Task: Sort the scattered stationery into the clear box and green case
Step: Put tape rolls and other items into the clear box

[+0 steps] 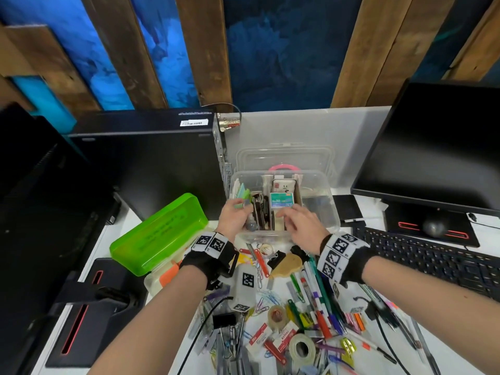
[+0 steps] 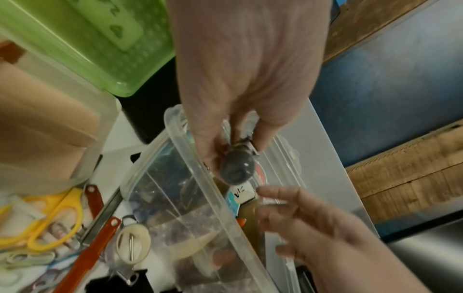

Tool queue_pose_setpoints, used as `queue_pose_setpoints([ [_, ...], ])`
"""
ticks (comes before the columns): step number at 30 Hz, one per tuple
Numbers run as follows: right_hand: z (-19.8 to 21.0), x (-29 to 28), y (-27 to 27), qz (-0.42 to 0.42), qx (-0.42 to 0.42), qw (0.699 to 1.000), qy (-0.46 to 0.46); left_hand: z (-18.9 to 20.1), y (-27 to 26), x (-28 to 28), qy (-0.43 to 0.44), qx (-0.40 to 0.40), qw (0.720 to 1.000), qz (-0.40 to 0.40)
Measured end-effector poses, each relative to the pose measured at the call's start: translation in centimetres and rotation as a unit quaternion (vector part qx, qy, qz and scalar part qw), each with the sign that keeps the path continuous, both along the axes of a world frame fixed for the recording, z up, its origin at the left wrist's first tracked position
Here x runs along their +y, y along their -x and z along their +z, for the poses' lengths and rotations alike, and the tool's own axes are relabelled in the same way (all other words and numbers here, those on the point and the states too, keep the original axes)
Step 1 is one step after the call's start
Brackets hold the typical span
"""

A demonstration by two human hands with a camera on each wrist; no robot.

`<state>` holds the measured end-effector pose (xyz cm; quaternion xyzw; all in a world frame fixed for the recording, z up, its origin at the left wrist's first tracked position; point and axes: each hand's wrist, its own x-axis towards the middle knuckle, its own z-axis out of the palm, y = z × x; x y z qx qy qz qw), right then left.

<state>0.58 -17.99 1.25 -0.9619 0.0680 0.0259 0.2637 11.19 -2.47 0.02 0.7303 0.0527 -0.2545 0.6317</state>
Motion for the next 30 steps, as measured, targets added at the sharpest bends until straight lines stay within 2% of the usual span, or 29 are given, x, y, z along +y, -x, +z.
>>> queue_pose_setpoints([
  [2,-0.3,0.3,0.5,0.018,0.001,1.000,0.005,-0.4,-1.3,0.3,-0.067,-0.040,0.997,0.018],
  [6,-0.4,0.1,-0.6,-0.009,0.003,1.000,0.003,0.4,-3.0,-0.2,-0.198,-0.132,0.968,-0.077],
  [8,-0.5,-0.1,-1.7,-0.021,0.000,1.000,-0.005,0.7,-3.7,-0.7,-0.278,-0.201,0.927,-0.151],
  [11,-0.4,-0.4,-2.9,-0.028,-0.011,1.000,-0.003,0.7,-4.7,-1.9,-0.375,-0.295,0.847,-0.234],
  [18,-0.1,-1.0,-3.5,-0.019,-0.011,1.000,0.007,-0.5,-5.7,-5.5,-0.445,-0.374,0.767,-0.271],
  [21,0.0,-1.0,-3.2,-0.004,-0.005,1.000,0.018,-0.6,-5.9,-6.4,-0.467,-0.361,0.760,-0.272],
  [24,-0.1,-0.9,-2.8,-0.006,-0.003,1.000,0.014,-1.2,-6.1,-6.6,-0.430,-0.310,0.791,-0.306],
  [26,0.0,-0.7,-2.3,-0.009,-0.003,1.000,0.023,-1.6,-6.2,-6.3,-0.409,-0.281,0.799,-0.340],
  [28,0.0,-0.1,-1.2,0.018,-0.013,0.998,0.063,-1.4,-6.0,-5.7,-0.399,-0.267,0.799,-0.361],
  [30,-0.1,0.8,0.2,0.081,-0.035,0.992,0.092,-0.7,-5.5,-5.0,-0.394,-0.259,0.796,-0.379],
])
